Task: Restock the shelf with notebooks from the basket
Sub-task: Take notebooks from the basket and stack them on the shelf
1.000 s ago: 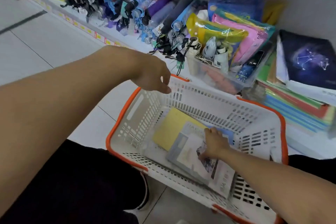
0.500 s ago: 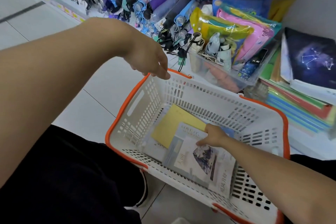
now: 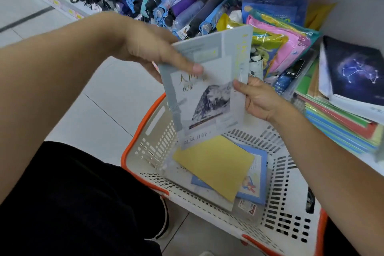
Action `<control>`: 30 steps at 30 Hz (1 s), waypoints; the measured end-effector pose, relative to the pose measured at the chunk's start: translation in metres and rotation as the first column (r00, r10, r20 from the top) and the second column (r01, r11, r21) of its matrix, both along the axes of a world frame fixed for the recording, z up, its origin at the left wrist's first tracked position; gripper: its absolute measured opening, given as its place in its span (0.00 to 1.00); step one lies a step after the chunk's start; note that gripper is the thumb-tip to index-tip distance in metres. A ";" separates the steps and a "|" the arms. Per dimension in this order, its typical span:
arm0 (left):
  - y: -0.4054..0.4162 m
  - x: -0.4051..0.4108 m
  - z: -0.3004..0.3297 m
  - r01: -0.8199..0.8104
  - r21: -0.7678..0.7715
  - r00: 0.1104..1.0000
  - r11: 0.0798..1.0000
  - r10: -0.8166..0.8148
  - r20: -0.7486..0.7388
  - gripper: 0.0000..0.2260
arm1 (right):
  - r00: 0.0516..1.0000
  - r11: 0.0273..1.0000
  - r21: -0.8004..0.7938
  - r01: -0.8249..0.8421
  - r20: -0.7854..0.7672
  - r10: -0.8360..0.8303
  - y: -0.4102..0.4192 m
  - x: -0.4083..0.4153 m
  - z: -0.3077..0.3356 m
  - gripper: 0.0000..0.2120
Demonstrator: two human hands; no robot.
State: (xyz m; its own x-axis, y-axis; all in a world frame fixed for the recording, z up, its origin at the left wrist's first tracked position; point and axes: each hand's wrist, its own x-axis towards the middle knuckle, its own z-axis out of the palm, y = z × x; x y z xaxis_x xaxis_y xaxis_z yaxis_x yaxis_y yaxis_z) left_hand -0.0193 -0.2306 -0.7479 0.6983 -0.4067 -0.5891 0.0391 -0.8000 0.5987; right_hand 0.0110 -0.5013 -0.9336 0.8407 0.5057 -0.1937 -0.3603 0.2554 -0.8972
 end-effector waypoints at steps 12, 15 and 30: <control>-0.013 0.006 -0.013 -0.194 0.281 0.902 0.940 0.058 0.429 0.11 | 0.943 0.988 -0.127 -0.083 -0.331 0.037 0.021 -0.019 -0.066 0.37; -0.011 0.007 -0.008 -0.141 0.493 0.842 0.858 -0.159 0.516 0.12 | 0.955 0.329 -0.900 -0.285 -0.235 0.184 0.000 -0.052 -0.124 0.45; -0.002 0.011 -0.008 -0.170 0.497 0.881 0.851 -0.094 0.463 0.18 | 0.976 -0.154 -0.988 0.019 -0.015 0.219 -0.018 -0.096 -0.189 0.54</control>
State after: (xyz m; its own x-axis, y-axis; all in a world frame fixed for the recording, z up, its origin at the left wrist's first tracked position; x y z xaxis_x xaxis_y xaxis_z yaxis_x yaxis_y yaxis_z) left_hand -0.0083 -0.2324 -0.7560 0.9443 -0.1073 -0.3111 -0.0933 -0.9939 0.0594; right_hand -0.0849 -0.5196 -1.1222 0.8723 -0.0800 -0.4824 -0.1500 -0.9827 -0.1083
